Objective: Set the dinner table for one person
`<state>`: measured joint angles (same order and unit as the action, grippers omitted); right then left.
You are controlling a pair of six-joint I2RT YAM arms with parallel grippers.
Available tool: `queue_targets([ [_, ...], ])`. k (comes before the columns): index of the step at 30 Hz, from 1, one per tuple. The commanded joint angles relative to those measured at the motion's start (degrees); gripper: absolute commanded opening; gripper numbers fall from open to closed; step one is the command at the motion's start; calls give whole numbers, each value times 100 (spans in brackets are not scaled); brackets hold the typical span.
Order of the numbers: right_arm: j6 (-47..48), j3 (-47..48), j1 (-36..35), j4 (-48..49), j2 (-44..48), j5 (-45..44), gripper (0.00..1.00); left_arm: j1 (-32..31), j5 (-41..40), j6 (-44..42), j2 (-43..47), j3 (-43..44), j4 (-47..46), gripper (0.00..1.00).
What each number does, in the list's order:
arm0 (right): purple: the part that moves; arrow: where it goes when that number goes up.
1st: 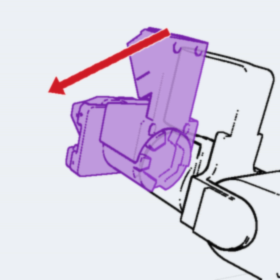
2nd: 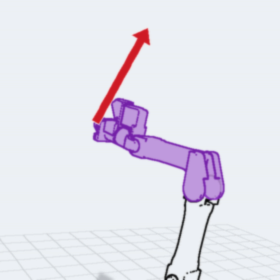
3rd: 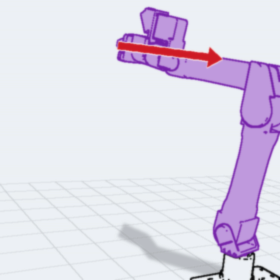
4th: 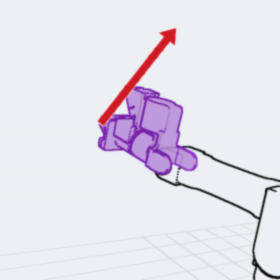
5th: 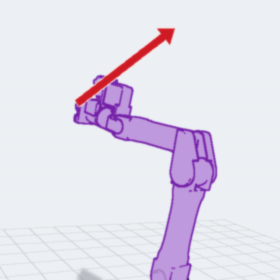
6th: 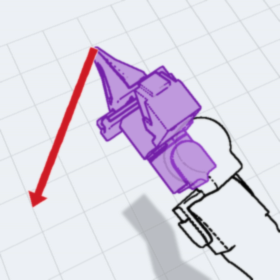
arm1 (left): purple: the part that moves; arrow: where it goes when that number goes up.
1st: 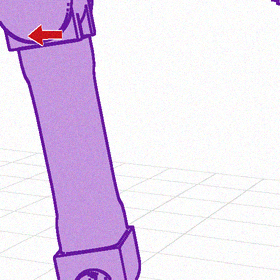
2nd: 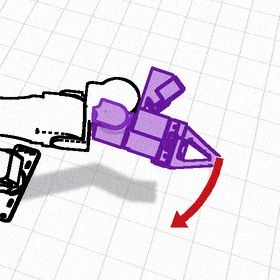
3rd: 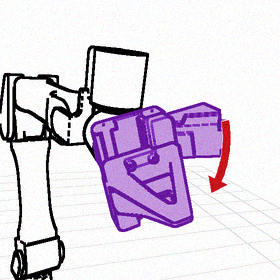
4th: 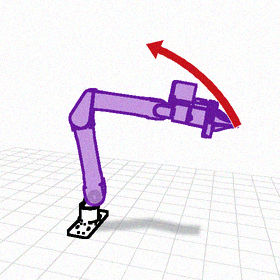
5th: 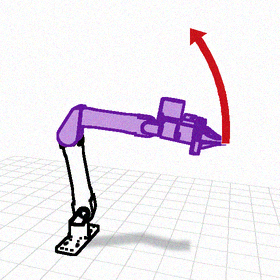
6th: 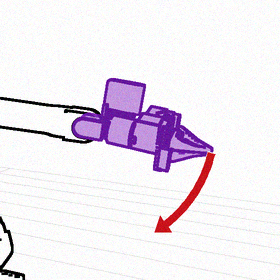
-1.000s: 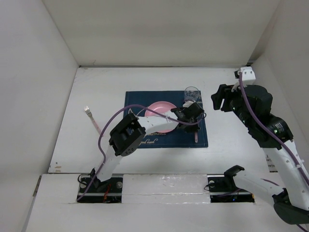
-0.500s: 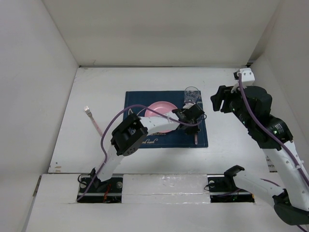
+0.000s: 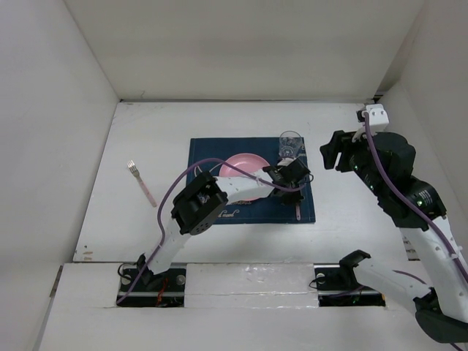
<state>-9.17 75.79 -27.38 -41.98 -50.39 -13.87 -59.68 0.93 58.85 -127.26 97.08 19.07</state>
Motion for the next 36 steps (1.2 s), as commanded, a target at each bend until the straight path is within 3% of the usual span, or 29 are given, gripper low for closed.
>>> queue_targets([
  [1,64,-55,74,199,100,33,66,-35,57,-57,-61,277,70,0],
  [12,64,-55,74,251,100,33,66,-35,127,-111,52,285,123,8],
  [24,64,-55,74,251,100,86,66,-35,259,-58,307,-30,-289,36],
  [31,64,-3,74,199,152,86,66,-35,321,-5,755,-216,-483,39],
  [35,117,50,74,146,266,25,66,-35,-267,-5,1378,-505,-255,49],
  [36,117,50,74,146,345,25,66,-35,-652,-5,1536,-575,-133,61],
])
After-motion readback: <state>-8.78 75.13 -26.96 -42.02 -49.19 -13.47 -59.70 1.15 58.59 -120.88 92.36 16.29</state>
